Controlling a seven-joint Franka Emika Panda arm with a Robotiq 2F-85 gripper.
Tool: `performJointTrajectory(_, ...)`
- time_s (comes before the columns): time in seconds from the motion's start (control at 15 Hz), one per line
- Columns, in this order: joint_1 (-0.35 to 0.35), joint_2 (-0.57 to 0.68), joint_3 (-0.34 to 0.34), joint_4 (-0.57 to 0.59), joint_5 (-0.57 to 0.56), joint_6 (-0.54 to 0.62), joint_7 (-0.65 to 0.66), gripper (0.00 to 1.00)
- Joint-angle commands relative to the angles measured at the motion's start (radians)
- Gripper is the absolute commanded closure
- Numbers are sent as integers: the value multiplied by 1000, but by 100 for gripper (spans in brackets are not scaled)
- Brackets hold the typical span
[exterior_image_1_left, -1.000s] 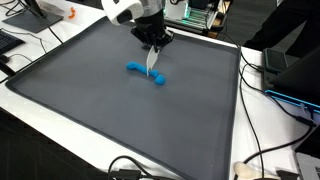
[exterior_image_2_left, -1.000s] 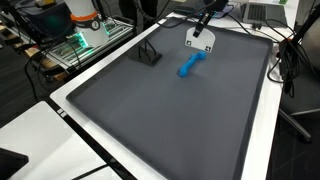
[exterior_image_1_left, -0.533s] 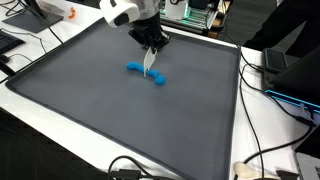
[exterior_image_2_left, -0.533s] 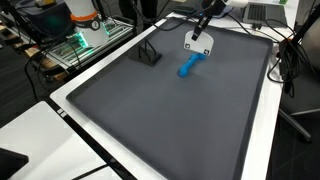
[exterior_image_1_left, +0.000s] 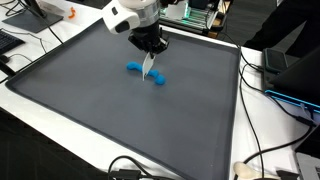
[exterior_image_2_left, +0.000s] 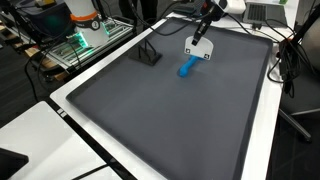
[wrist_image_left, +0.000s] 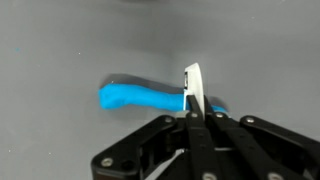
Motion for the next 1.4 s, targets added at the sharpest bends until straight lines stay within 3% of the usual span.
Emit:
performJointTrajectory(0.0, 6, 4, -8, -25, -28, 35, 10, 99)
performJointTrajectory(1.33, 20, 76, -12, -5, -75, 75, 13, 99)
